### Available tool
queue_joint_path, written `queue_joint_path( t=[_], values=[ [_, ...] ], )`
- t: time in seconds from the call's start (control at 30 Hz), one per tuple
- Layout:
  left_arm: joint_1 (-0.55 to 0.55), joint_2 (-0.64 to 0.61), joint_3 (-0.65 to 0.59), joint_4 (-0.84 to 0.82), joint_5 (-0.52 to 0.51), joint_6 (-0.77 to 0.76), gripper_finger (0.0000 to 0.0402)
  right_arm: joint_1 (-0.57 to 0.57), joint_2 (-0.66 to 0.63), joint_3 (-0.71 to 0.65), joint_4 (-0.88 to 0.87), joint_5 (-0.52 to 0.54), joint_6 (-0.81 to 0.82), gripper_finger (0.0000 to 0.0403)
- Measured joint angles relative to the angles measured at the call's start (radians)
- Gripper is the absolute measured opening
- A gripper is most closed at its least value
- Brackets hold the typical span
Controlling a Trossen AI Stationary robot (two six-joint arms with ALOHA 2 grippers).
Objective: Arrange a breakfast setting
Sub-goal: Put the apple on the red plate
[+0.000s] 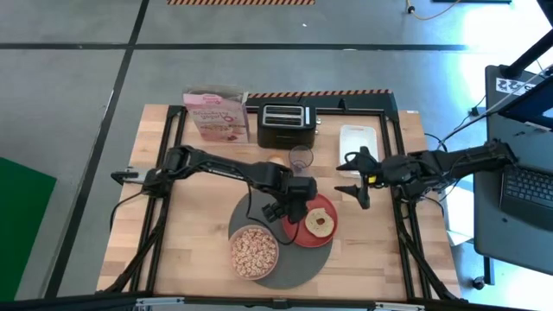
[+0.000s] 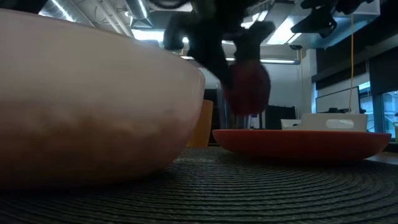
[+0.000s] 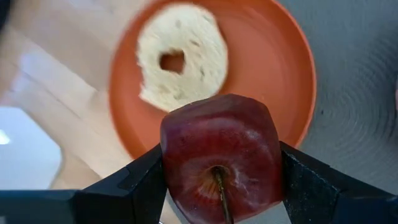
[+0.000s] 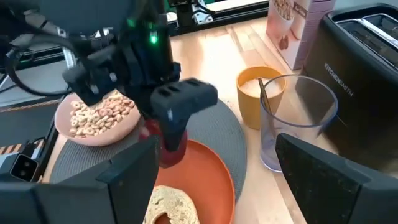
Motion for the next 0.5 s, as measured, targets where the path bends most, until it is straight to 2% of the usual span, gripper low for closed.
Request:
queue_joint_path(
  t=[0.13, 0.5],
  values=[
    [-0.001, 0.022, -0.004, -0.028, -0.043, 0.011, 0.0246, 0.034, 0.0, 0.0, -0.001, 0.043, 0.028, 0.0319],
    [0.005, 0.02, -0.049, 0.079, -0.032, 0.04, 0.0246, 0.113, 0.001, 0.0, -0.01, 0.147, 0.079, 0.0319]
  ],
)
